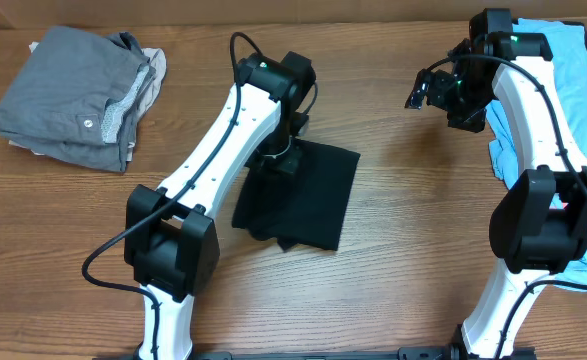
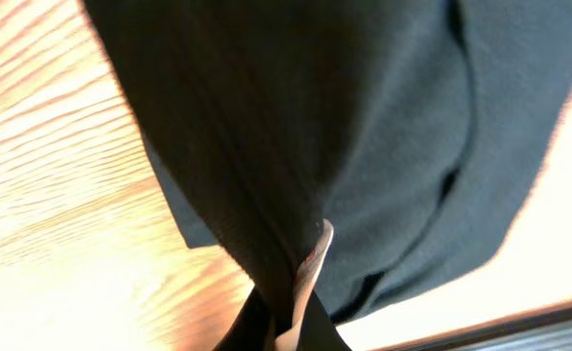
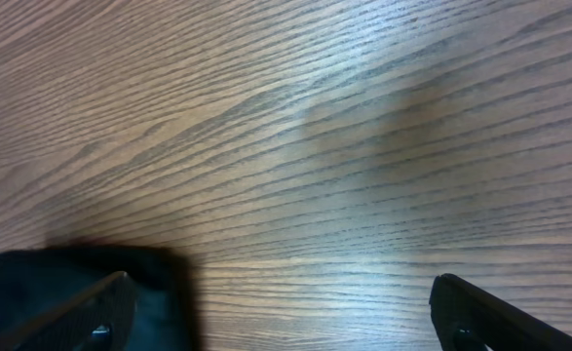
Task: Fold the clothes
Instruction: 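Grasp the folded black shirt's edge with the left gripper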
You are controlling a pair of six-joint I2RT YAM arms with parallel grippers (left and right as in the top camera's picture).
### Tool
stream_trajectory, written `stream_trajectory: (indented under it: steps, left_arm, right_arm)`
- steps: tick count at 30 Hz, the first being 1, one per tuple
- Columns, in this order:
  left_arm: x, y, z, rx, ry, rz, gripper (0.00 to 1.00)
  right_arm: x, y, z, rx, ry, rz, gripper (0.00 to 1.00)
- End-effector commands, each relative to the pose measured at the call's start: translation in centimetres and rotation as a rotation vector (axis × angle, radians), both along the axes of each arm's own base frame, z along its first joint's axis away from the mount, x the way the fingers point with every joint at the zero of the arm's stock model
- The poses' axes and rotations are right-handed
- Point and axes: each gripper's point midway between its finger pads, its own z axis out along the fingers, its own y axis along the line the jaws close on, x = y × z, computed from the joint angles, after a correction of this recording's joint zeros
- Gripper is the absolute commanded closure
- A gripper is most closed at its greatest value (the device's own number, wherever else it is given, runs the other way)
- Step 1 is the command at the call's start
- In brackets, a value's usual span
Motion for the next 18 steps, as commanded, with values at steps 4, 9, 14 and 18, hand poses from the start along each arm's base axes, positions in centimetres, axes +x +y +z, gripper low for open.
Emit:
stream_trajectory:
  steps: [4,9,14,18]
  left_arm:
    - [0.9,6.4,-4.3,0.180,-0.013,0.105,0.96]
    - [0.7,9.9,-9.0,0.230,-0.020,0.162,0.58]
    - [1.4,11.6,-10.0,0.190,-0.027,0.243,0.35]
    - [3.0,11.2,-7.9,0.134,-0.049,0.237,0.30]
  right_arm:
    - [0.4,-0.4,0.1,-0.010,-0.011,-0.008,0.00]
    - [0.3,-0.4,0.1,-0.010,-0.006,-0.008,0.00]
    - [0.3,-0.3,0.1,-0.009,-0.005,-0.008,0.00]
    - [0.4,-0.4,0.1,-0.010,-0.010,-0.008,0.00]
